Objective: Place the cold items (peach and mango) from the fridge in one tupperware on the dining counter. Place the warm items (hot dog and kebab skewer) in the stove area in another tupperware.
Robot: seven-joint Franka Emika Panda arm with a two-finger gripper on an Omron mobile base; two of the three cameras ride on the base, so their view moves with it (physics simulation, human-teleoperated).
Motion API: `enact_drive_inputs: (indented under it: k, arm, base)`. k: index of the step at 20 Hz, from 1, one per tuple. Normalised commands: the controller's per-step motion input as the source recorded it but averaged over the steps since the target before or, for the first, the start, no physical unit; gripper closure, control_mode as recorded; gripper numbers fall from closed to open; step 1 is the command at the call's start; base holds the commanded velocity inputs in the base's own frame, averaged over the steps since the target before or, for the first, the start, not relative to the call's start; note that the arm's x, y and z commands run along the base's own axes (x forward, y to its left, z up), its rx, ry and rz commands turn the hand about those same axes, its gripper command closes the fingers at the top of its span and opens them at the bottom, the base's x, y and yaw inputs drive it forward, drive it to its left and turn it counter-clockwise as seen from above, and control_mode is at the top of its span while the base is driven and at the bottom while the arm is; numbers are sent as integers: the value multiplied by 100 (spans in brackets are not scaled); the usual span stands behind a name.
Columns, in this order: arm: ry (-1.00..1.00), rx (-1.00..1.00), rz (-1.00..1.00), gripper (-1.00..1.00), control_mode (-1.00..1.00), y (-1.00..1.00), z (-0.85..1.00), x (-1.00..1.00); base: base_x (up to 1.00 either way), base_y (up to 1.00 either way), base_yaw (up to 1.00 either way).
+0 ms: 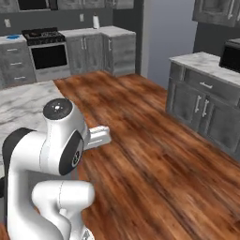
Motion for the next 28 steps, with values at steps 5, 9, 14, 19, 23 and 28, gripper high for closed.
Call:
enact_drive_inputs:
  k: [5, 9, 14, 19, 23, 28]
  arm:
    - [0, 0, 0, -100, 100, 0, 0, 0]
    - [0, 0, 0, -100, 100, 0, 0, 0]
    - [0, 0, 0, -100, 100, 0, 0, 0]
    - [0, 0, 0, -100, 100, 0, 0, 0]
    - [0, 0, 0, -100, 100, 0, 0, 0]
    - [0, 0, 0, -100, 100, 0, 0, 0]
  base:
    - [100, -41, 6]
    - [100, -37, 25]
    - [100, -43, 32]
    - [100, -38, 38]
    - [100, -13, 32]
    - [100, 0, 27]
